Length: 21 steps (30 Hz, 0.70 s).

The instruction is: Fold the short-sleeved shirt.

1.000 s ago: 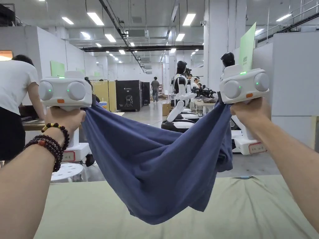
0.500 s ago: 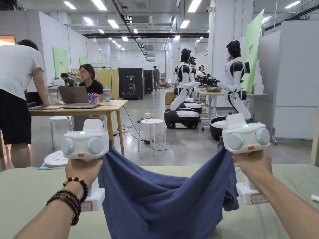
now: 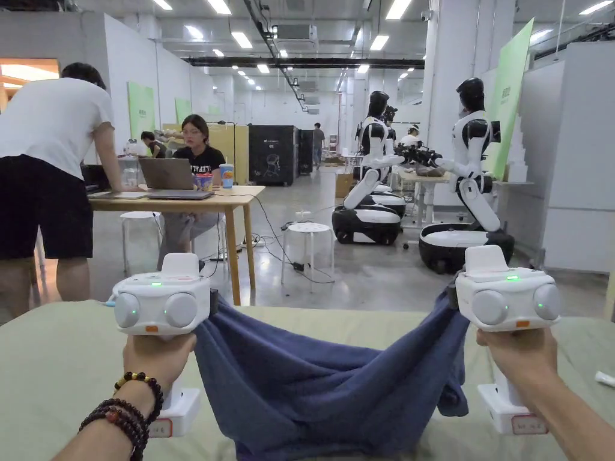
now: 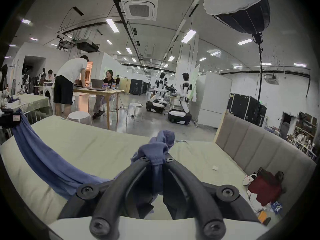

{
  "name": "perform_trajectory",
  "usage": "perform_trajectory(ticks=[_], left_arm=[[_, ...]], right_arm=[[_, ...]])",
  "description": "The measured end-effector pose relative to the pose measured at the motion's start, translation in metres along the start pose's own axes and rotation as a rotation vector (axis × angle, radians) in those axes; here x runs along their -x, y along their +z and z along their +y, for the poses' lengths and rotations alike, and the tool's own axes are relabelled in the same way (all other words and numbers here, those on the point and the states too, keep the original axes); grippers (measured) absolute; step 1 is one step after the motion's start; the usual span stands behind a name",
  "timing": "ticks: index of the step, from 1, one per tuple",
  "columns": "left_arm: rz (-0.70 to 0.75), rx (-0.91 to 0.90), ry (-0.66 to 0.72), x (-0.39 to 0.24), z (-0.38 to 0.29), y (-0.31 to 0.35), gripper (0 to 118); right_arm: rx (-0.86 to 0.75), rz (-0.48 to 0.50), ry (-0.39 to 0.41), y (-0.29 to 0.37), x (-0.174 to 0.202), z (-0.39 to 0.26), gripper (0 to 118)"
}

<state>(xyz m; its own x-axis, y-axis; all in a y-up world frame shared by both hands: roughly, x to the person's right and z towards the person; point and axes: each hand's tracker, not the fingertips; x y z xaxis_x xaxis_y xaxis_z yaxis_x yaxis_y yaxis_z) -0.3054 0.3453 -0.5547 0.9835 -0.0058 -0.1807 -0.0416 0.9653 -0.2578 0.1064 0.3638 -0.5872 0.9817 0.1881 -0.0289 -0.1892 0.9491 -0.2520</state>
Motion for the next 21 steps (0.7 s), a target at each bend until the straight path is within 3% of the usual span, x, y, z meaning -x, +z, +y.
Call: perform_trajectory(ticks=[8, 14, 19, 21], left_arm=[[-0.022, 0.085, 0.050, 0.012, -0.060, 0.082, 1], [-0.084, 0.180, 0.005, 0.018, -0.135, 0.144, 1], [-0.094, 0.334, -0.109, 0.029, -0.185, 0.167, 1], [-0.091, 0.337, -0.130, 0.034, -0.198, 0.180, 1]], right_arm=[[0.076, 0.035, -0.004, 0.081, -0.009, -0.076, 9], [0.202, 0.101, 0.069, 0.146, -0.016, -0.147, 9], [0.301, 0.112, 0.200, 0.187, -0.019, -0.194, 9], [0.317, 0.127, 0.195, 0.201, -0.024, -0.205, 9]])
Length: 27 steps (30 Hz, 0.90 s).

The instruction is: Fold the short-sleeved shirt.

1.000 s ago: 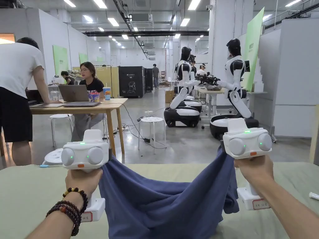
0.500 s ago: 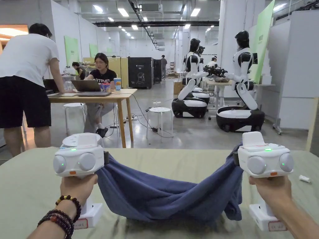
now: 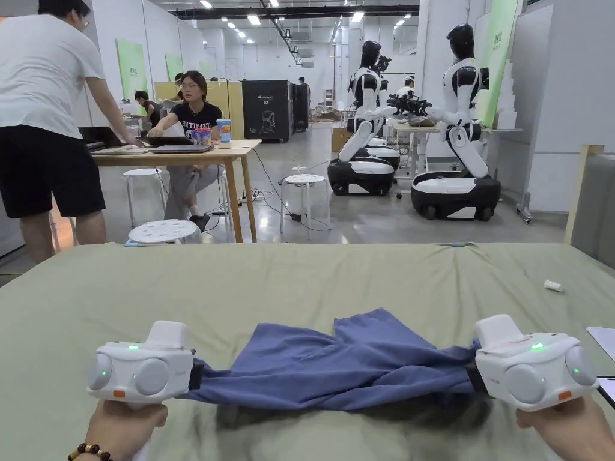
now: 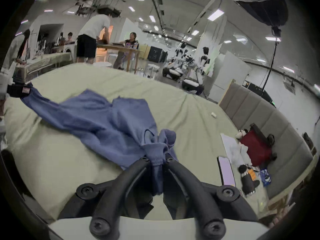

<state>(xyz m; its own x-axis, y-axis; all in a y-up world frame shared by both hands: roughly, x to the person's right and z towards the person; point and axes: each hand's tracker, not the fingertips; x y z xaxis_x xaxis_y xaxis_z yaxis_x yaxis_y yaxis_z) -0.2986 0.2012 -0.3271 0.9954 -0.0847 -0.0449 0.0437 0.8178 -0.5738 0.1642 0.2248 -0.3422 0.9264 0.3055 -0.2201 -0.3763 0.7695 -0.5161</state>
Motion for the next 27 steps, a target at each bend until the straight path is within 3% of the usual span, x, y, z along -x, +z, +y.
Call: perform_trajectory(ticks=[3, 7, 12, 13, 14, 15, 16, 17, 18, 19, 20, 23, 25, 27], left_arm=[[-0.045, 0.022, 0.006, 0.009, -0.018, 0.006, 1], [-0.056, 0.070, -0.022, 0.017, -0.040, 0.013, 1], [-0.069, 0.104, -0.002, 0.015, -0.056, 0.011, 3], [-0.072, 0.099, 0.015, 0.017, -0.057, 0.008, 11], [-0.068, 0.086, 0.023, 0.016, -0.057, 0.006, 33], [-0.061, 0.072, 0.024, 0.016, -0.057, 0.006, 68], [-0.054, 0.065, 0.019, 0.014, -0.056, 0.004, 79], [-0.040, 0.075, 0.012, 0.013, -0.054, -0.001, 79], [-0.032, 0.079, 0.006, 0.012, -0.052, -0.003, 109], [-0.037, 0.069, 0.008, 0.012, -0.051, -0.001, 118], [-0.040, 0.037, 0.006, 0.011, -0.045, 0.001, 114], [-0.035, 0.031, 0.021, 0.004, -0.032, 0.002, 101], [-0.027, 0.025, 0.025, -0.007, -0.024, 0.002, 56], [0.015, 0.013, 0.021, -0.017, -0.018, -0.003, 8]], right_arm=[[0.061, 0.021, -0.016, 0.004, -0.002, -0.017, 9], [0.136, 0.025, 0.069, 0.004, 0.001, -0.042, 9], [0.159, 0.054, 0.008, -0.006, -0.004, -0.052, 13], [0.155, 0.055, 0.004, -0.007, -0.004, -0.053, 25], [0.151, 0.053, 0.000, -0.007, -0.003, -0.053, 50], [0.150, 0.050, -0.005, -0.007, -0.005, -0.053, 82], [0.151, 0.038, -0.007, -0.008, -0.005, -0.052, 91], [0.149, 0.018, -0.018, -0.008, -0.005, -0.050, 91], [0.122, -0.004, -0.031, -0.004, -0.005, -0.048, 111], [0.088, -0.020, -0.040, -0.003, -0.009, -0.044, 118], [0.058, -0.018, -0.054, 0.002, -0.009, -0.039, 118], [0.075, 0.005, -0.063, 0.006, -0.005, -0.022, 111], [0.090, 0.006, -0.050, 0.002, 0.003, -0.010, 68], [0.090, -0.012, -0.041, -0.011, 0.013, -0.002, 0]])
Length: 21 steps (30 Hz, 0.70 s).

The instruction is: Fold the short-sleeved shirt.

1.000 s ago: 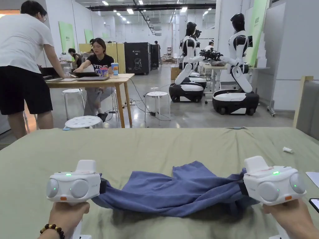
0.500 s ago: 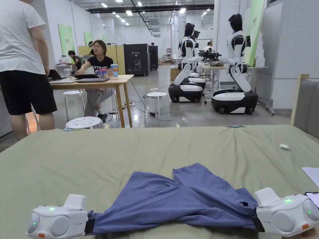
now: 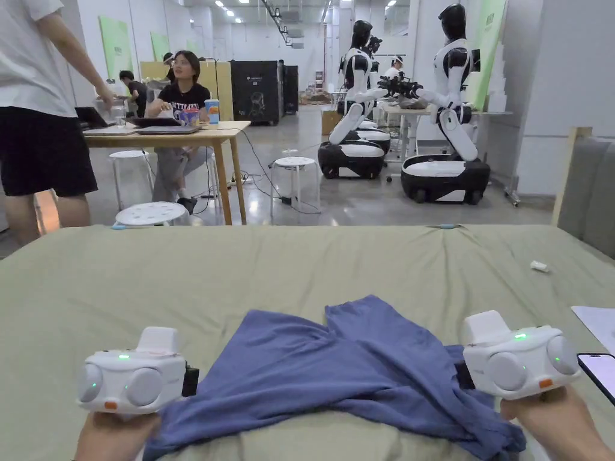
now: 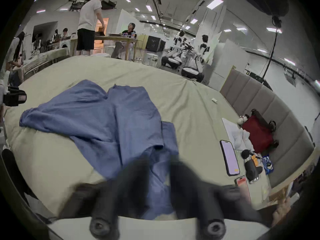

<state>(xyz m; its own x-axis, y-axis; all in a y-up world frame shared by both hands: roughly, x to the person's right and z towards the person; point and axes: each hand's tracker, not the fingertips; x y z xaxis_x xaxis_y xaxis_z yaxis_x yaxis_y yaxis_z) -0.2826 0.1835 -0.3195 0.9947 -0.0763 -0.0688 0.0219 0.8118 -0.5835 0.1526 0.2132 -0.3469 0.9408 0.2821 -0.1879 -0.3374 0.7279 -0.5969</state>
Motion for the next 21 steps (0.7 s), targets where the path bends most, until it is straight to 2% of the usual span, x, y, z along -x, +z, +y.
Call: perform_trajectory(ticks=[1, 5, 9, 10, 11, 12, 13, 14, 16, 21], left_arm=[[0.023, -0.007, 0.013, -0.004, 0.002, -0.004, 0], [0.023, 0.047, 0.068, -0.009, 0.007, -0.011, 0], [0.029, 0.070, 0.076, -0.005, 0.002, -0.010, 0], [0.034, 0.078, 0.072, -0.004, 0.001, -0.008, 5], [0.034, 0.092, 0.071, -0.001, -0.001, -0.008, 26], [0.033, 0.117, 0.073, 0.002, -0.002, -0.009, 68], [0.034, 0.156, 0.078, 0.005, -0.003, -0.011, 90], [0.030, 0.185, 0.078, 0.008, -0.005, -0.014, 97], [0.037, 0.164, 0.064, 0.012, -0.009, -0.013, 92], [0.067, 0.224, -0.001, 0.021, -0.024, -0.022, 91]], right_arm=[[-0.012, -0.017, -0.007, -0.005, 0.004, 0.003, 0], [-0.004, 0.014, -0.080, -0.013, 0.015, 0.011, 0], [-0.011, 0.026, -0.074, -0.014, 0.024, 0.014, 0], [-0.014, 0.036, -0.074, -0.013, 0.025, 0.015, 0], [-0.014, 0.049, -0.072, -0.013, 0.026, 0.016, 0], [-0.013, 0.058, -0.069, -0.014, 0.028, 0.018, 0], [-0.014, 0.066, -0.066, -0.014, 0.030, 0.019, 0], [-0.016, 0.072, -0.060, -0.014, 0.032, 0.020, 0], [-0.023, 0.082, -0.053, -0.014, 0.036, 0.022, 0], [-0.024, 0.112, -0.027, -0.025, 0.045, 0.026, 0]])
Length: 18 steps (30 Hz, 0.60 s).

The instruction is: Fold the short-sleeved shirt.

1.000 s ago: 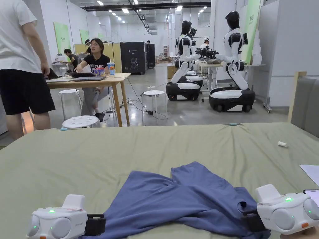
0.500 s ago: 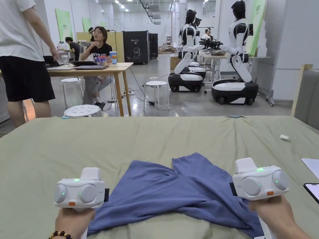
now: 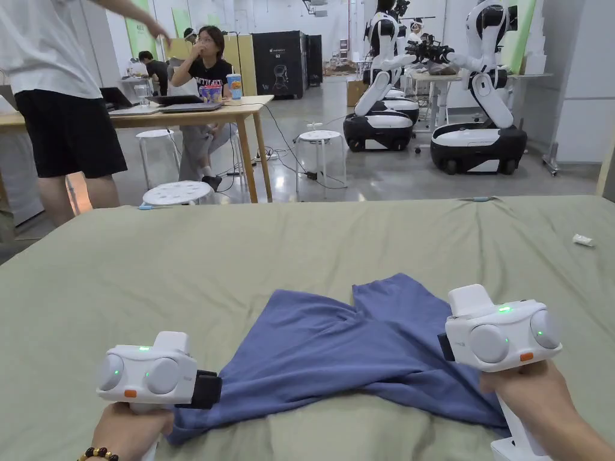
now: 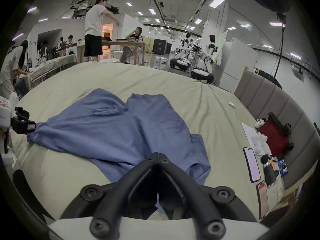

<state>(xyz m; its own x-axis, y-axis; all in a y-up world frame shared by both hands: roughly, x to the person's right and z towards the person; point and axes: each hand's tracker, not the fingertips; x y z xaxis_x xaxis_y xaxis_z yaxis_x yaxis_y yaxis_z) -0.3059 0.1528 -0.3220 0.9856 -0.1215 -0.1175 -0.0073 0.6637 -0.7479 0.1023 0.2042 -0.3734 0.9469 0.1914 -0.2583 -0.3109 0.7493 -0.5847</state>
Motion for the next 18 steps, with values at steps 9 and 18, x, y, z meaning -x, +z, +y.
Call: perform_trajectory(ticks=[9, 18], left_arm=[[-0.099, 0.042, 0.061, 0.001, -0.021, -0.019, 11], [-0.081, -0.034, 0.036, -0.024, 0.008, -0.017, 3]], right_arm=[[0.032, -0.009, 0.001, -0.021, -0.003, 0.003, 0], [0.042, -0.040, -0.051, -0.048, -0.038, 0.025, 0]])
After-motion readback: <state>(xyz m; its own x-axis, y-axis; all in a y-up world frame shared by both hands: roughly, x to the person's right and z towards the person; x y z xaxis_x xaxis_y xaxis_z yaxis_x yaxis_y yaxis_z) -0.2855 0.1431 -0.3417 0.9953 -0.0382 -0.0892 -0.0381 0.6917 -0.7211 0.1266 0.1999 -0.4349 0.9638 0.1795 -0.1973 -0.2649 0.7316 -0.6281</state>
